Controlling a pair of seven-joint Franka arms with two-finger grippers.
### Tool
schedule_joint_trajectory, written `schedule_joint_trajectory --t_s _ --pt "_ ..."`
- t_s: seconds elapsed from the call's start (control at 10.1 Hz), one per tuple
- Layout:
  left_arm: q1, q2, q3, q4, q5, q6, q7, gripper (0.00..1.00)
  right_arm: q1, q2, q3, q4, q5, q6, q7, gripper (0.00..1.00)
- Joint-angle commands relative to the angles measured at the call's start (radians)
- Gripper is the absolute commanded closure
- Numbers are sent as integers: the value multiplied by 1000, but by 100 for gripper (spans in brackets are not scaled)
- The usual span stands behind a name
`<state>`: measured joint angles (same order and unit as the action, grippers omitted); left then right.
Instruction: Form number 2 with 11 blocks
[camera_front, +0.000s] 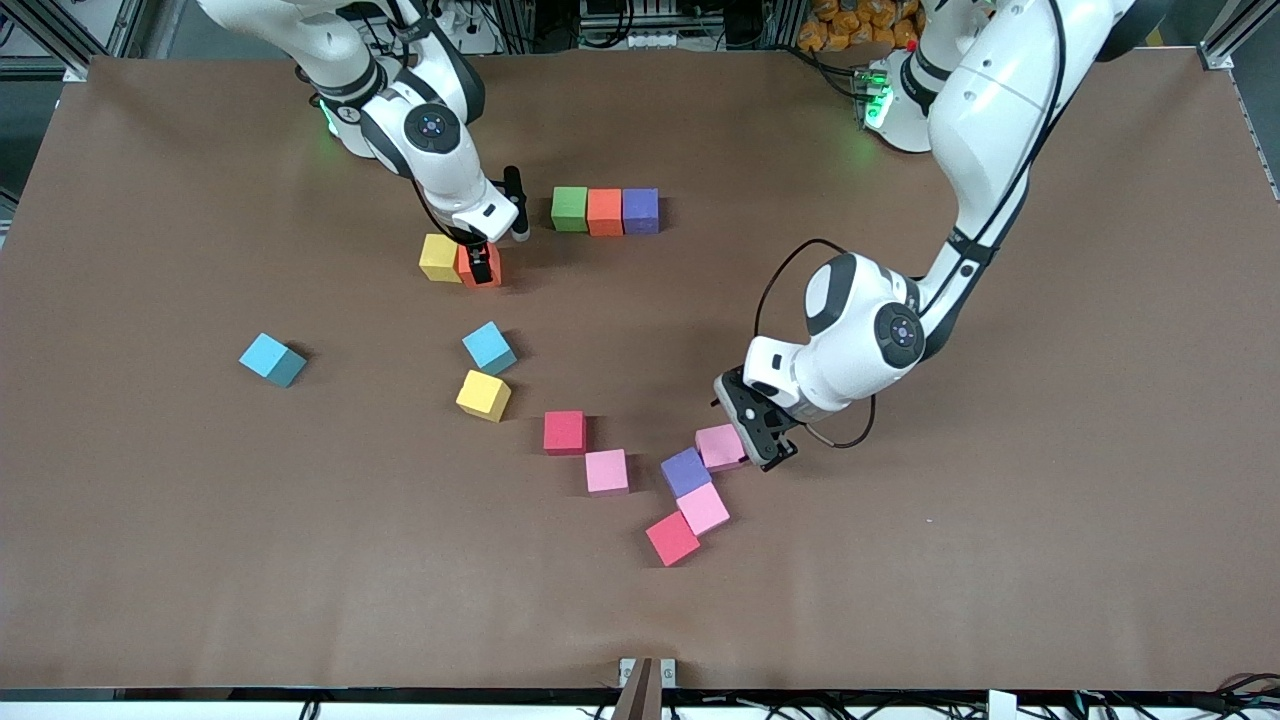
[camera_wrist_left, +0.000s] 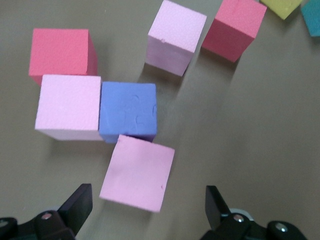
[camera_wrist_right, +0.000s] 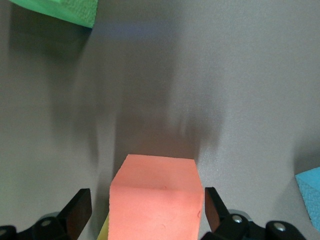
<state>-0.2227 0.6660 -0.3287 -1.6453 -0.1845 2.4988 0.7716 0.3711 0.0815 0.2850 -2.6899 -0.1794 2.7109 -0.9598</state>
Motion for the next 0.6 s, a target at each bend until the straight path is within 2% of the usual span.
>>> schedule_joint_trajectory --t_s 0.0,0.1,0.3,0.5 --pt "-73 -9 37 134 179 -209 -241 0 6 -11 3 -15 21 13 -31 77" --pt "-95 -5 39 165 206 -275 -315 0 6 -9 3 -15 21 13 -33 100" --pt "-116 20 56 214 208 -319 -360 0 8 -9 3 -11 20 13 -31 100" --pt "-147 41 108 235 208 -316 -362 0 14 -11 5 8 49 4 -16 100"
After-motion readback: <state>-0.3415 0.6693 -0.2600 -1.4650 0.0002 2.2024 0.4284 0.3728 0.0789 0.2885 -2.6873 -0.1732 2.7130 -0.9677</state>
